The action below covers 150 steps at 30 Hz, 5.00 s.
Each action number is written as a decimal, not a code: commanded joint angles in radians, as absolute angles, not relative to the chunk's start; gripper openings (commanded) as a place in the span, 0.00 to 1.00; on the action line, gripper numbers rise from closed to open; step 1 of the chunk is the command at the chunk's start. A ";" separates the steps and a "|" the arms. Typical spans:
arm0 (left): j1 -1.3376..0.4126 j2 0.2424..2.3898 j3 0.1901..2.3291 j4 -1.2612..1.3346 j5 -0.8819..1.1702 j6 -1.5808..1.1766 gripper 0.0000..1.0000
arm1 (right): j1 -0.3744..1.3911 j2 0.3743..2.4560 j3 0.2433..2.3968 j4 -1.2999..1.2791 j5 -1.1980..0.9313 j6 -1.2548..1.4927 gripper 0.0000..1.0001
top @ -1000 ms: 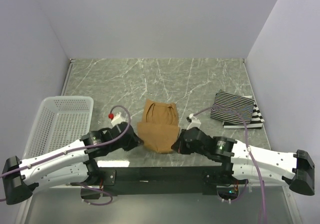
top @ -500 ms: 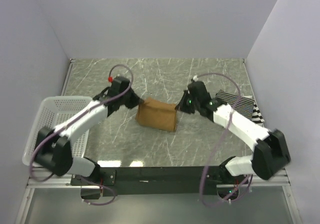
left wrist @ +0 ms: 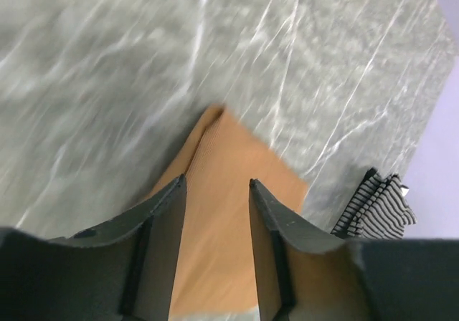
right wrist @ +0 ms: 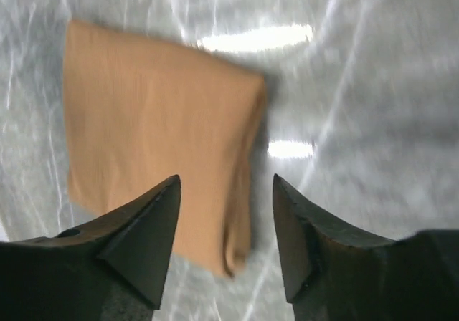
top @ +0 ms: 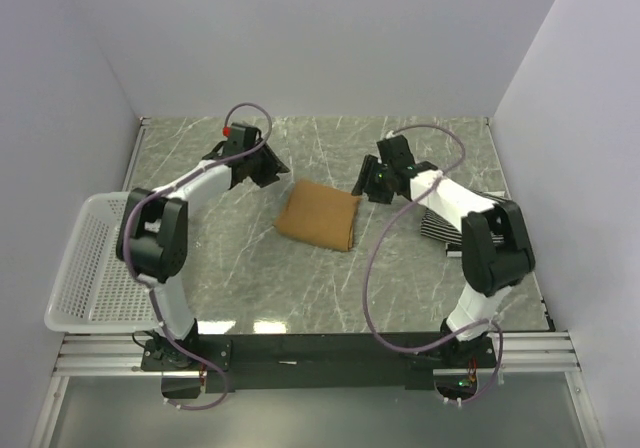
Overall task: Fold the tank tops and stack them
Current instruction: Fold the tank top, then neatly place the folded tank top to the corner
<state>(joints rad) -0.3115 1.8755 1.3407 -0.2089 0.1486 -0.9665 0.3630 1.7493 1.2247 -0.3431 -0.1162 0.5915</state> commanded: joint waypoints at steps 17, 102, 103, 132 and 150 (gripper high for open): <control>-0.629 1.620 1.055 -0.176 -0.045 -0.953 0.37 | 0.512 1.252 0.468 0.260 -0.172 1.014 0.78; -0.692 1.253 1.071 -0.407 0.083 -0.804 0.31 | 0.397 1.684 1.531 -0.963 0.770 0.183 0.00; -0.692 1.259 1.072 -0.407 0.083 -0.805 0.31 | 0.396 1.686 1.546 -0.971 0.770 0.181 0.00; -0.692 1.354 1.069 -0.365 0.164 -0.816 0.32 | 0.088 1.456 1.204 -0.853 0.667 0.337 0.88; -0.693 1.286 1.052 -0.380 0.092 -0.828 0.35 | 0.348 1.252 1.203 -0.701 0.526 0.425 0.93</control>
